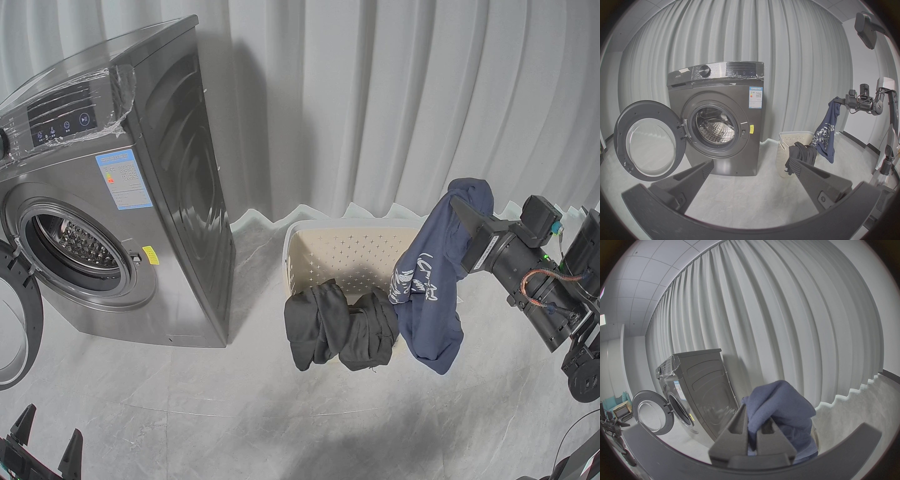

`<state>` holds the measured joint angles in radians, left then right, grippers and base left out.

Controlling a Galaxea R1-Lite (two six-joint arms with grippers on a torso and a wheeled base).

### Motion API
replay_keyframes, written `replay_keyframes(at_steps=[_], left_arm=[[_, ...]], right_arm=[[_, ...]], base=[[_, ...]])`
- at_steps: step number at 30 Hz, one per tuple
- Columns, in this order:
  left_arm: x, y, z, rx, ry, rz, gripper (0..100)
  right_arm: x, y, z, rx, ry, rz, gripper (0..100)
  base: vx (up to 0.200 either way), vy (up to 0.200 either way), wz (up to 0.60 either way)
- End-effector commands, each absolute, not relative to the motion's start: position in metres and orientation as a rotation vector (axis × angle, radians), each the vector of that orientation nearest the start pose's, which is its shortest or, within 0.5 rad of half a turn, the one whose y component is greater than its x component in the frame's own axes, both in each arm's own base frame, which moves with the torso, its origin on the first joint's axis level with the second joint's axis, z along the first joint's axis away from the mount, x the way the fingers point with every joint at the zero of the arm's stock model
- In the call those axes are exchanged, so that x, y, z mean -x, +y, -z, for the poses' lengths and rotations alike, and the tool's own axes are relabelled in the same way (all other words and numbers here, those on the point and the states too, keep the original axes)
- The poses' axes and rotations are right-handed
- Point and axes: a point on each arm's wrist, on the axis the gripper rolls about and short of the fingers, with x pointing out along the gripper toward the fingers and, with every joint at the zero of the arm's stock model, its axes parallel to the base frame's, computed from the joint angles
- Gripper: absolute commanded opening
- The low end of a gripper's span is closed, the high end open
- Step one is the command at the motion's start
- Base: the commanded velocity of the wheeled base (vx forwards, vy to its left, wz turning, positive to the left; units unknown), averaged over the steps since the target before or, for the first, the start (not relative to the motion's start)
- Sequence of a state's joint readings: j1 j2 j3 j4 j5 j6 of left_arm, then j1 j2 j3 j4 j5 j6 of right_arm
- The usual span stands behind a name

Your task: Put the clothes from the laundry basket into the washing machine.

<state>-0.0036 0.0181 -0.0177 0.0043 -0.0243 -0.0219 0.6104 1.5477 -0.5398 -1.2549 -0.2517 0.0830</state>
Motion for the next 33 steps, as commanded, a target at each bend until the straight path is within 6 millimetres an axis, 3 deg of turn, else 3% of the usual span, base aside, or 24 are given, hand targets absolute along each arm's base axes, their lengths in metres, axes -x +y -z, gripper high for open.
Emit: replay_keyframes(at_steps=[1,19,25,33], left_arm=[[0.0229,-0.0005,-0.0759,0.022,0.003,0.028,100],[0.0228,-0.0005,-0.0755,0.023,0.005,0.028,100],[0.0228,-0.0005,-0.0755,0.022,0.005,0.028,100],[0.0229,-0.0005,-0.0759,0.022,0.003,0.028,100]], right_arm=[[-0.2071,0.1381,-0.2174,-0.185,-0.211,-0.367,0],[-0.2074,0.1378,-0.2177,-0.186,-0.212,-0.365,0],[-0.2064,0.1371,-0.2207,-0.190,-0.222,-0.365,0],[-0.2063,0.1376,-0.2216,-0.192,-0.226,-0.372,0]], base=[[0.000,0.000,0.00],[-0.200,0.000,0.00],[0.000,0.000,0.00],[0.000,0.200,0.00]])
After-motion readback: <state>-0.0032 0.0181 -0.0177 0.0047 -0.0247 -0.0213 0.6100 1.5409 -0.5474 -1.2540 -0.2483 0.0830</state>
